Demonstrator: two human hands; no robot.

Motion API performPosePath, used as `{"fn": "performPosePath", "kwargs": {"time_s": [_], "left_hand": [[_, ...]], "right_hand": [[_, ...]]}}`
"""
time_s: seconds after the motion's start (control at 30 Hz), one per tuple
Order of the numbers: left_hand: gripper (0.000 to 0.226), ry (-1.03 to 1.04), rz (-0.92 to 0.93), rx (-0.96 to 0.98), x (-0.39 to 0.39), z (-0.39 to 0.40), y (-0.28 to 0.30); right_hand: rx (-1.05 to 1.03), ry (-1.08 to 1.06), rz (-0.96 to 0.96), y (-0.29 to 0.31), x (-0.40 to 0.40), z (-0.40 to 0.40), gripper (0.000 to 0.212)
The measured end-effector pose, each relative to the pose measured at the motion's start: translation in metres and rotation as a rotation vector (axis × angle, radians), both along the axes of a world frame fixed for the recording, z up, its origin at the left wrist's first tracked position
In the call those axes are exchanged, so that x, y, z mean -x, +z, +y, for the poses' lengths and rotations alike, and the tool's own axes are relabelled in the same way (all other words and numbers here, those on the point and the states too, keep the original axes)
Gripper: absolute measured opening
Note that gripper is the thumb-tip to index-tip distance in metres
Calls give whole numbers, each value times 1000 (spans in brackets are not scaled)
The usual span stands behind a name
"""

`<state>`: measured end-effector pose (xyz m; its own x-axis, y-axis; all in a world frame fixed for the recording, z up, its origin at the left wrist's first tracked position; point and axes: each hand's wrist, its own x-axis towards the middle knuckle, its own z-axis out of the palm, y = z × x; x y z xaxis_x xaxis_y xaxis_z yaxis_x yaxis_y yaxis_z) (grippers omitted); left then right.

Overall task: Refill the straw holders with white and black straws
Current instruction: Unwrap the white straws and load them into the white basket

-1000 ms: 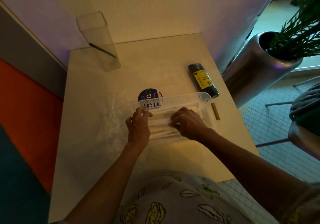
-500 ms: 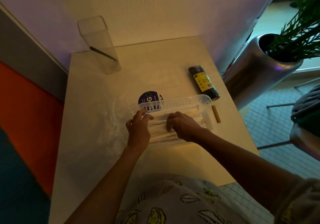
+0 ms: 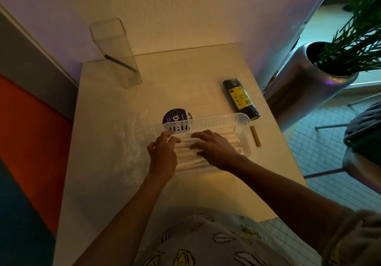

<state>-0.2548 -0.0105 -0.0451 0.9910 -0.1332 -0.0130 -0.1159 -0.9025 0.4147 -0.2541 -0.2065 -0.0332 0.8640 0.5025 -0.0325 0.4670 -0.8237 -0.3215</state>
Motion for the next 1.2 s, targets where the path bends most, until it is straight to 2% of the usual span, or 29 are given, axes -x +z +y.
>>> {"fn": "performPosePath", "kwargs": {"time_s": [0.23, 0.37, 0.43, 0.5, 0.57, 0.7, 0.8, 1.0, 1.2], "left_hand": [[45, -26, 6, -87, -1, 0, -2], [35, -43, -2, -102, 0, 1, -1], [25, -61, -9, -114, 0, 1, 1], [11, -77, -27, -134, 0, 2, 1], [4, -83, -42, -145, 0, 3, -1], [26, -99, -62, -135, 0, 3, 0], [44, -168, -39, -225, 0, 6, 6], [27, -341, -9, -311, -5, 4, 17], [29, -511, 7, -437, -10, 4, 20]], "right_hand": [[0, -26, 72, 1, -2, -7, 38], [-30, -218, -6, -3, -1, -10, 44], [22, -248, 87, -8, 0, -16, 56], [73, -164, 192, -12, 1, -22, 63], [29, -131, 227, -13, 0, -26, 64], [-38, -272, 142, -10, -1, -28, 56], [-43, -410, 146, -8, 3, -37, 52], [-3, -392, 183, -9, 3, -49, 52], [-21, -407, 197, -10, 2, -57, 54]]}}
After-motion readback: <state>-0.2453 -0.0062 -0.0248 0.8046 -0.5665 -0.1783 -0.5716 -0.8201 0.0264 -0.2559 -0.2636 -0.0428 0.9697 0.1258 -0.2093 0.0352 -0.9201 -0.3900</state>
